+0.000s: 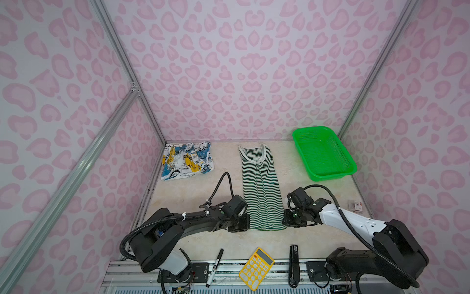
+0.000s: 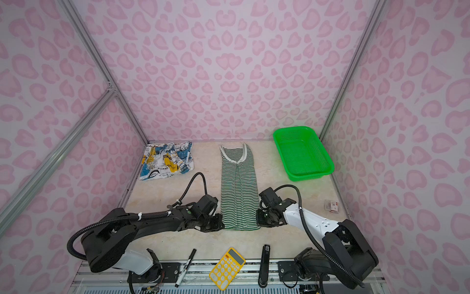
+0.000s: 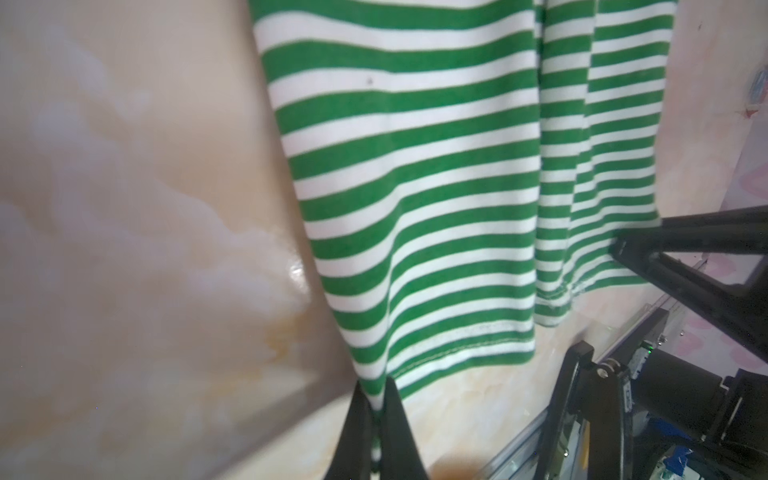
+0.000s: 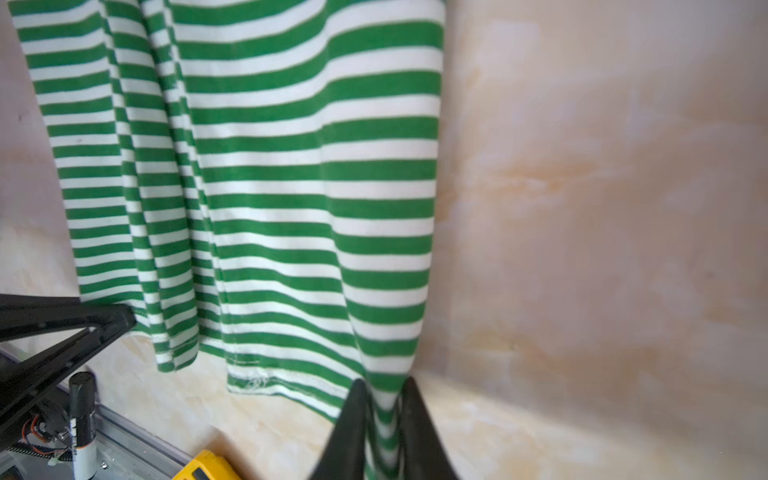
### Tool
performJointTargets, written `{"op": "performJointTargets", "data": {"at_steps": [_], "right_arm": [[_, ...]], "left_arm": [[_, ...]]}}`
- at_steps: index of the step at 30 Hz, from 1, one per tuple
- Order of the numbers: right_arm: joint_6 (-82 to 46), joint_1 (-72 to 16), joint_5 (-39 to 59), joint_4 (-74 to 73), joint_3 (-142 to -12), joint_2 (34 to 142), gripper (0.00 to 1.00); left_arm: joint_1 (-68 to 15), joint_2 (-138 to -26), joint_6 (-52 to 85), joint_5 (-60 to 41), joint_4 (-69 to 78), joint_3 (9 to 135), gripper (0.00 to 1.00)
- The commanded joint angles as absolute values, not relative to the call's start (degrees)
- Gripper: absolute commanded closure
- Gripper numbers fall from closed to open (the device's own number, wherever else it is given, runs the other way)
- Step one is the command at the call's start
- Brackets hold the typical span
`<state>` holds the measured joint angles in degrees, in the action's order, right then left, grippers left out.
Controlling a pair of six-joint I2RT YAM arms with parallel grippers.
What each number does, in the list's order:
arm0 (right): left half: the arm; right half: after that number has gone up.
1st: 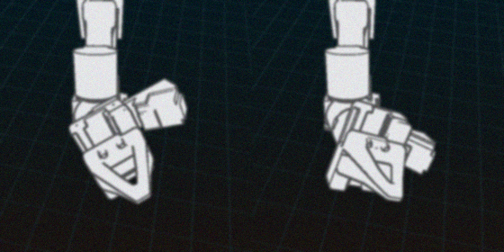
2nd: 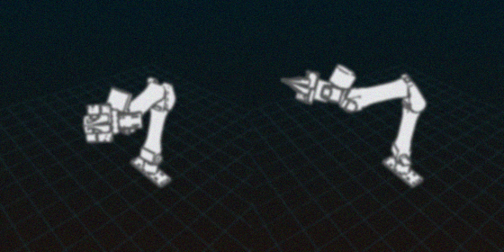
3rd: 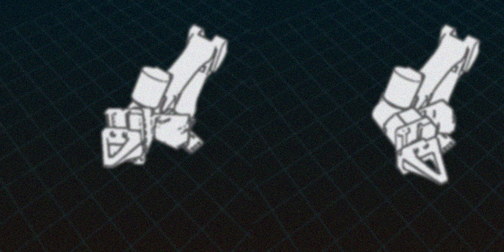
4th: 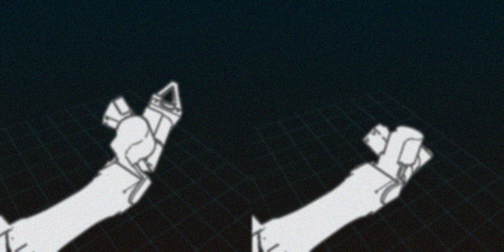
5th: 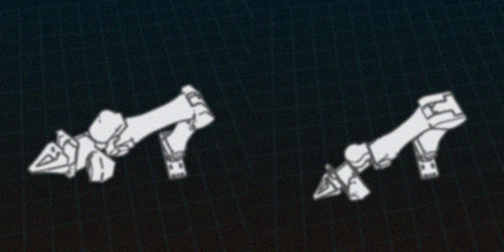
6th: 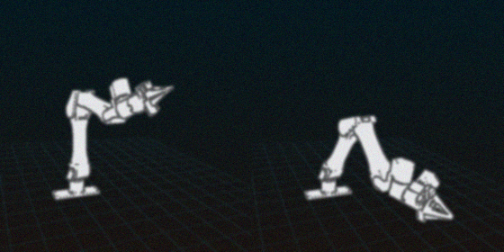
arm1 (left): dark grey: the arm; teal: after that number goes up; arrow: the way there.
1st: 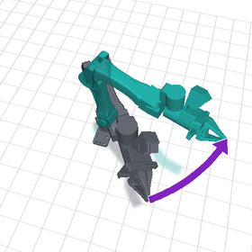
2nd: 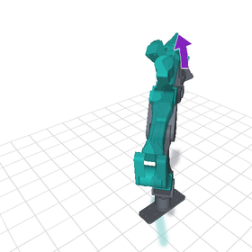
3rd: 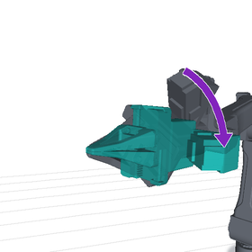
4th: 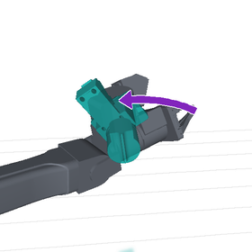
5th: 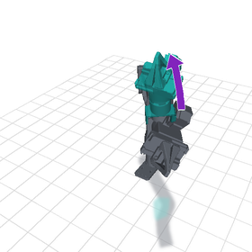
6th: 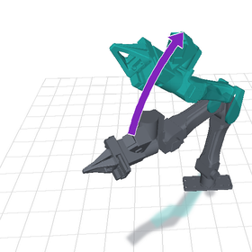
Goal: Fold and stack the mixed laundry pile
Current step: 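Grasp the garment's hem corners nearest the robot with both grippers and straighten it, then lift the hem with both grippers and fold it toward the neckline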
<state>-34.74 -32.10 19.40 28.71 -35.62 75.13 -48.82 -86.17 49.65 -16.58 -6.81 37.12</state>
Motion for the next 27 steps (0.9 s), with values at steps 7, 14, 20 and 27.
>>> {"op": "performJointTargets", "data": {"at_steps": [7,14,20,27], "right_arm": [[-34.79,-32.17,19.26,30.31,-33.8,75.15,0.54],[-35.16,-32.17,19.86,29.05,-33.21,74.95,0.82],[-32.78,-33.2,19.54,32.61,-36.04,71.96,1.0],[-32.73,-36.14,17.2,40.99,-40.81,65.87,1.0]], "left_arm": [[-49.68,-86.61,50.54,-16.26,-6.14,37.2,0.97],[-49.84,-85.86,50.89,-16.3,-6.36,36.87,0.97],[-50.52,-83.14,50.08,-17.14,-9.65,37.87,0.97],[-53.53,-77.25,51.07,-14.54,-17.6,40.54,0.97]]}}
